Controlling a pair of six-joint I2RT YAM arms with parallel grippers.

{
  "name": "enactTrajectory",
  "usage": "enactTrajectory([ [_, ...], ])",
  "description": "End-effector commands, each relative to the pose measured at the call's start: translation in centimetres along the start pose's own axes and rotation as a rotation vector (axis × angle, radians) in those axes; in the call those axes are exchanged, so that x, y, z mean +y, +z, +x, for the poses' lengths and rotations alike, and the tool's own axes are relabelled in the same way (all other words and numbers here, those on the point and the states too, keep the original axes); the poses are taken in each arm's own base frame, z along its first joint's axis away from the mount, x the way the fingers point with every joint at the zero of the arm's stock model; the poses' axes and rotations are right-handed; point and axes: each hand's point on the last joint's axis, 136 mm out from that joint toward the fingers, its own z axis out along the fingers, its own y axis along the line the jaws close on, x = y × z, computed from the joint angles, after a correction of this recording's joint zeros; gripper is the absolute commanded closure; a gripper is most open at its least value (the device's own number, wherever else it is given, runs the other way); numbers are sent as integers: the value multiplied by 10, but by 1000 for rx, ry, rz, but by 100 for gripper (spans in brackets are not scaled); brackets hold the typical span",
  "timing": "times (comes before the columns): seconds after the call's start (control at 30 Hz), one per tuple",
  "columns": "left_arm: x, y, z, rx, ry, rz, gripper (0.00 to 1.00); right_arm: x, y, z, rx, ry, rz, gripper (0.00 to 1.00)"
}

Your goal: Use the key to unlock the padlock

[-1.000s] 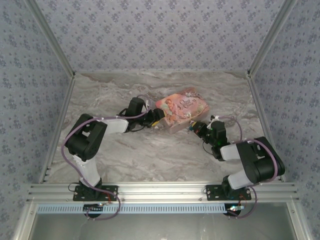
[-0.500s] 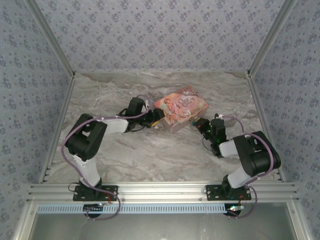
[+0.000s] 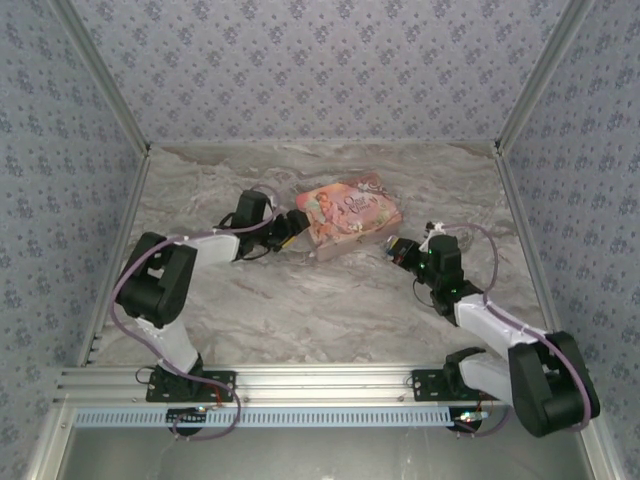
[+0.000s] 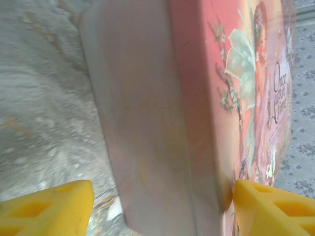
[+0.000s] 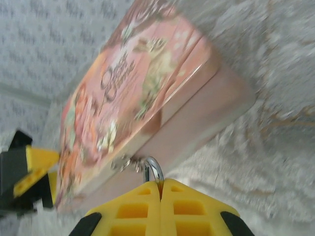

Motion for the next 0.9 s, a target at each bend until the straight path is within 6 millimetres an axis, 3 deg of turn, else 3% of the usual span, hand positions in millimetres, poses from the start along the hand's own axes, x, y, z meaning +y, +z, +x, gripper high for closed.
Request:
enactTrajectory([
  [0.0,-1,-23,-4,-55,57,-38,22,3,-13,59,285,-129,43,100],
  [0.1,-8,-42,-9,-101,83,-30,17,10,-20,90,407,-189,86,100],
  [0.2,-10,-60,-11,-126,90,-26,15,3,-25,114,503,-230,155,100],
  [0.4,-6,-91,-11,-170,86,-34,13,-4,-18,139,616,-266,226,100],
  [0.57,0,-119,-12,-208,78,-46,9,-4,-5,154,695,-318,214,84],
  [0.7,11,-145,-18,-258,63,-70,7,5,-3,137,626,-352,203,67],
  [0.87,29,-185,-37,-374,96,-129,4,11,-16,77,442,-426,236,49],
])
